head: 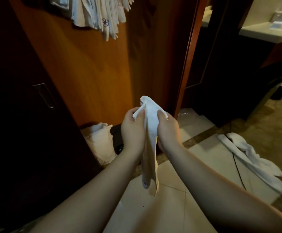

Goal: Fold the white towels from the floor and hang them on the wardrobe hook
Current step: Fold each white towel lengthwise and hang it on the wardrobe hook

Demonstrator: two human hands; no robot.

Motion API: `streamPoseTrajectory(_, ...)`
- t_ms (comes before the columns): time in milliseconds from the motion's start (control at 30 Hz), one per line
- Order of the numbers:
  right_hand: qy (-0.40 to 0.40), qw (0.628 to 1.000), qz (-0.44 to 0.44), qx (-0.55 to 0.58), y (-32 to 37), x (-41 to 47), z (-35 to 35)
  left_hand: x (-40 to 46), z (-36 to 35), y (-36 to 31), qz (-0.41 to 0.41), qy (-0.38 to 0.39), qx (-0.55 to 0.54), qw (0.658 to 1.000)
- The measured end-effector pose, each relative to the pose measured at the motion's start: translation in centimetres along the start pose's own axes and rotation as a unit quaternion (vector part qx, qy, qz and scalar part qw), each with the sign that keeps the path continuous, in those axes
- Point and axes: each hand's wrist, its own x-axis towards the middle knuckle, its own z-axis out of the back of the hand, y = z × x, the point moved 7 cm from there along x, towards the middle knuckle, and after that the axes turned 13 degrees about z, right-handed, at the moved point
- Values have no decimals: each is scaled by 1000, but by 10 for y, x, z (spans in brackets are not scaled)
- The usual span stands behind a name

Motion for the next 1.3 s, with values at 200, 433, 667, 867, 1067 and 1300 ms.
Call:
streamPoseTrajectory(200,17,999,38,4,25,2,-2,-12,3,-22,-26,2,12,1000)
streamPoseTrajectory(433,-1,999,53,9,46,10,6,-24,10,-41,-50,6,-18,999)
streamPoseTrajectory(667,100,988,31,115,54,1,-13,-32,3,-47,-55,65,18,996)
streamPoseTrajectory(867,197,973,30,114,52,-6,-26,-34,-6,-44,-18,182,-20,983)
streamPoseTrajectory(1067,335,932,140,3,65,-9,-19,-26,1,-54,32,310,55,949)
streamPoseTrajectory(1300,265,927,231,-132,69,-7,-14,-19,-17,-53,22,355,221,908)
